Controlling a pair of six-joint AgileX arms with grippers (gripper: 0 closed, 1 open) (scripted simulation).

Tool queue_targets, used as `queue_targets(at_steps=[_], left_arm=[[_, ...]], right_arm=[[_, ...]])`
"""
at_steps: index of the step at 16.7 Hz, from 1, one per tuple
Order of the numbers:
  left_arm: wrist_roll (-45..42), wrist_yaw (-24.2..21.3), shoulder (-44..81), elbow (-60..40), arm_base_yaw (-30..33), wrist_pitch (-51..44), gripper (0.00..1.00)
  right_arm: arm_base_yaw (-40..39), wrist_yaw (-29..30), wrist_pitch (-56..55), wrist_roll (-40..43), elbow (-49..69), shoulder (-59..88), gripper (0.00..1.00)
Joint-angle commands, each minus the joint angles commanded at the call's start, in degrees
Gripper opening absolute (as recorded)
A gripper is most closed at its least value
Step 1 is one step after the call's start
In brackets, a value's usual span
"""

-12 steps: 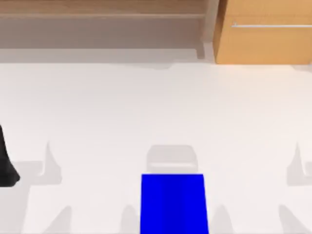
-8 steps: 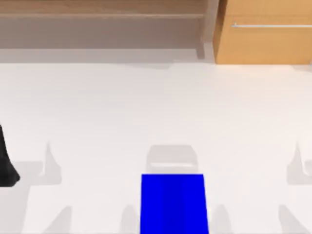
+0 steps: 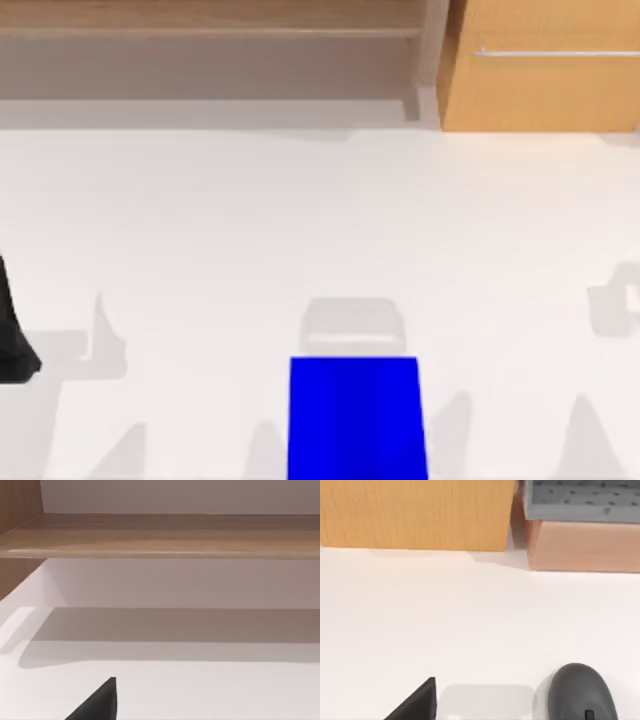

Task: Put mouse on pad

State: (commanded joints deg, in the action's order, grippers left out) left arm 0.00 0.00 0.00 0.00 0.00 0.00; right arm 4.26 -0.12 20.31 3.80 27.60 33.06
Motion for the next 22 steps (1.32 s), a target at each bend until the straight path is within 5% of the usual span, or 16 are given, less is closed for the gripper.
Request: queue_targets(at_steps=[12, 22], left_arm=[[0.0, 0.0, 0.0, 0.0, 0.0, 0.0, 1.00], [0.0, 0.0, 0.0, 0.0, 0.0, 0.0, 1.00]], right_arm=[[8.3, 0.5, 37.1, 6.2, 47.6, 66.1, 1.00], [10.1, 0.4, 44.4, 7.6, 59.3, 79.4, 1.00]])
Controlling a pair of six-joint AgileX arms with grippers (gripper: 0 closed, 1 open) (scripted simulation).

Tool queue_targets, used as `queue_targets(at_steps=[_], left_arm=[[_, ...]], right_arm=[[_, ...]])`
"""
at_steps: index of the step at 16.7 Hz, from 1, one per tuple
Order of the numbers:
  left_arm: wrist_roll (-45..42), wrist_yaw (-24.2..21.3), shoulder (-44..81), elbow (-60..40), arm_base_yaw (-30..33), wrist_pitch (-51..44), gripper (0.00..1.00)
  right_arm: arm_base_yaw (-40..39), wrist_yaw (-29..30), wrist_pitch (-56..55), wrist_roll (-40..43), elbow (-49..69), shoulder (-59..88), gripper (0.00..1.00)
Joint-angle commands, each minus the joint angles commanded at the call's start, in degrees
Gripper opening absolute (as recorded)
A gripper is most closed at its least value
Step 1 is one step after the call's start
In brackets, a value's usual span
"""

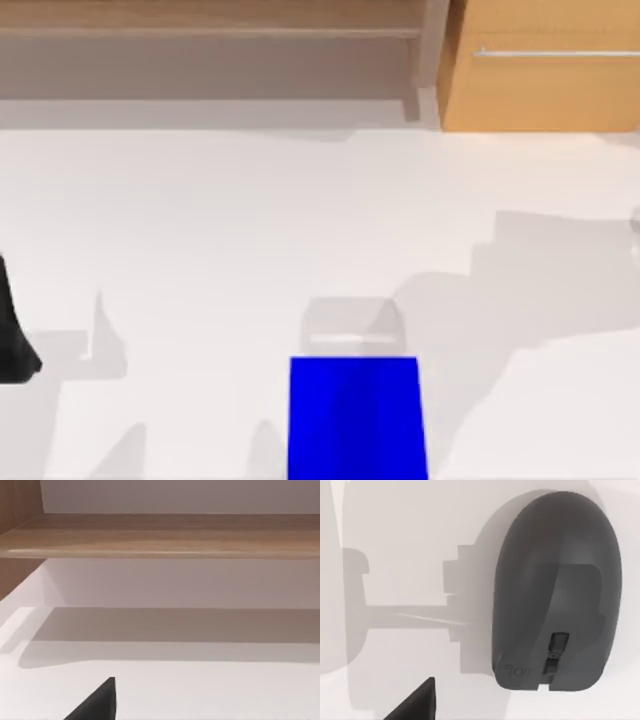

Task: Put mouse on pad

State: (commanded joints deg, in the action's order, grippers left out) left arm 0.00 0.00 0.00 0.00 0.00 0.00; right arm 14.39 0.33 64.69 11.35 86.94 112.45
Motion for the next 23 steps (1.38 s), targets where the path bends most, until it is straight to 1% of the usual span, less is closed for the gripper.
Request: queue_targets(at_steps=[4, 11, 16, 23], left_arm=[[0.0, 0.0, 0.0, 0.0, 0.0, 0.0, 1.00], [0.0, 0.0, 0.0, 0.0, 0.0, 0.0, 1.00], [0.0, 0.0, 0.0, 0.0, 0.0, 0.0, 1.00], [0.0, 0.0, 0.0, 0.0, 0.0, 0.0, 1.00]], right_arm=[[-0.2, 0.0, -2.4, -0.2, -1.8, 0.8, 1.00], [-0.1, 0.1, -19.0, -0.2, -11.4, 7.4, 1.00], [-0.1, 0.1, -20.5, -0.2, -12.4, 8.1, 1.00], [-0.1, 0.1, -20.5, -0.2, -12.4, 8.1, 0.47]])
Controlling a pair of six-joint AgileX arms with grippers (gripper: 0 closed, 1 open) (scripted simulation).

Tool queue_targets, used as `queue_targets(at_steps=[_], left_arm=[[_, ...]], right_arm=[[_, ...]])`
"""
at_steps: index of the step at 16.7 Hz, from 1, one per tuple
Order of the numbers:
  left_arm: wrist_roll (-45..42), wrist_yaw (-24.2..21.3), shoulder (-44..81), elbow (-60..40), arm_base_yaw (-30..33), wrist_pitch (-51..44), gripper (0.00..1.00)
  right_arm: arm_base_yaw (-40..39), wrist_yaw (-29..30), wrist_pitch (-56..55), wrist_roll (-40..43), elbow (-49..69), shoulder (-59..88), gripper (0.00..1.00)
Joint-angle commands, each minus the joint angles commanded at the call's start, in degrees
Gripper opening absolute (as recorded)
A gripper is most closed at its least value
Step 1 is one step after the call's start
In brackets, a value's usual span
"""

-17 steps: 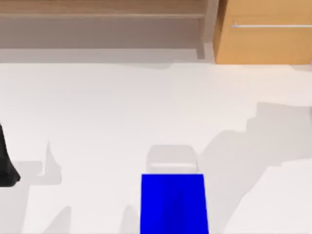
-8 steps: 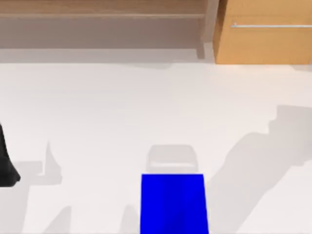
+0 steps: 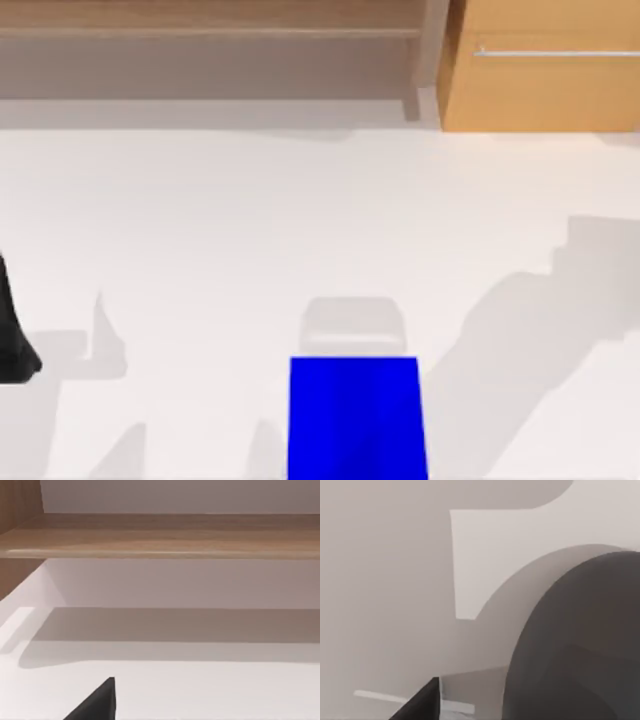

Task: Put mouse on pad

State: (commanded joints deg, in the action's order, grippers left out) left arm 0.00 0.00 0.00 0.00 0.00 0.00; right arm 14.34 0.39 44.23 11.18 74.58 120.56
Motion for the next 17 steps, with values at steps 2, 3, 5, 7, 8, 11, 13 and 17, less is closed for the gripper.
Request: queue_targets(at_steps=[2, 3, 5, 7, 8, 11, 13, 17], left_arm=[[0.0, 0.0, 0.0, 0.0, 0.0, 0.0, 1.00], [0.0, 0.0, 0.0, 0.0, 0.0, 0.0, 1.00], [0.0, 0.0, 0.0, 0.0, 0.0, 0.0, 1.00], [0.0, 0.0, 0.0, 0.0, 0.0, 0.0, 1.00], [0.0, 0.0, 0.0, 0.0, 0.0, 0.0, 1.00], [0.0, 0.0, 0.0, 0.0, 0.0, 0.0, 1.00], [0.0, 0.0, 0.0, 0.0, 0.0, 0.0, 1.00], [0.0, 0.0, 0.0, 0.0, 0.0, 0.0, 1.00]], right_arm=[[0.0, 0.0, 0.0, 0.0, 0.0, 0.0, 0.32], [0.0, 0.0, 0.0, 0.0, 0.0, 0.0, 0.25], [0.0, 0.0, 0.0, 0.0, 0.0, 0.0, 0.10], [0.0, 0.0, 0.0, 0.0, 0.0, 0.0, 0.00], [0.0, 0.0, 0.0, 0.0, 0.0, 0.0, 0.00], [0.0, 0.0, 0.0, 0.0, 0.0, 0.0, 0.00], [0.0, 0.0, 0.0, 0.0, 0.0, 0.0, 0.00], [0.0, -0.7, 2.5, -0.3, 1.7, -3.1, 0.00]])
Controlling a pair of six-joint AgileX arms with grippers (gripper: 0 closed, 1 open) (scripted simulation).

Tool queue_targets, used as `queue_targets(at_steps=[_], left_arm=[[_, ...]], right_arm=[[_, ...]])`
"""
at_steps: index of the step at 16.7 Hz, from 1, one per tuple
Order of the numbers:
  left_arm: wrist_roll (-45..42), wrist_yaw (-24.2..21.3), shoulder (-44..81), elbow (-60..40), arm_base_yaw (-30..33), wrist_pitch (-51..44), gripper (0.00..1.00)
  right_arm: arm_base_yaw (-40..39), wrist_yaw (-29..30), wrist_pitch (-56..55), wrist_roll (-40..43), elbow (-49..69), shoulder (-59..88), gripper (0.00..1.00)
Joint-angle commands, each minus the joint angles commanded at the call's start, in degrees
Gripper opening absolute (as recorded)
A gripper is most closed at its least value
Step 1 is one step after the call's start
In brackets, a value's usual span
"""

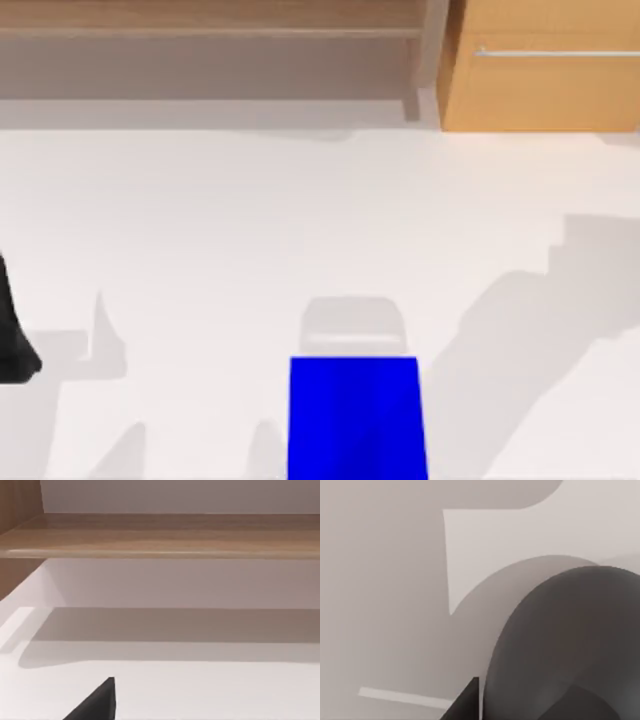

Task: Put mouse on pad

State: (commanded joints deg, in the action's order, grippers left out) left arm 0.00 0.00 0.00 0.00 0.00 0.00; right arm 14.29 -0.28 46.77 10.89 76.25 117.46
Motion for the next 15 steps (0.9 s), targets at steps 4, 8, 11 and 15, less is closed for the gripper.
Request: queue_targets(at_steps=[4, 8, 11, 15], left_arm=[[0.0, 0.0, 0.0, 0.0, 0.0, 0.0, 1.00], [0.0, 0.0, 0.0, 0.0, 0.0, 0.0, 1.00], [0.0, 0.0, 0.0, 0.0, 0.0, 0.0, 1.00], [0.0, 0.0, 0.0, 0.0, 0.0, 0.0, 1.00]], right_arm=[[0.1, 0.0, 9.1, 0.1, 6.0, -2.5, 0.00], [0.1, 0.0, 18.7, 0.3, 12.3, -5.9, 0.00], [0.0, -0.1, 19.9, 0.3, 13.3, -6.6, 0.00], [-0.4, -0.1, 19.8, 0.7, 13.2, -6.3, 0.00]])
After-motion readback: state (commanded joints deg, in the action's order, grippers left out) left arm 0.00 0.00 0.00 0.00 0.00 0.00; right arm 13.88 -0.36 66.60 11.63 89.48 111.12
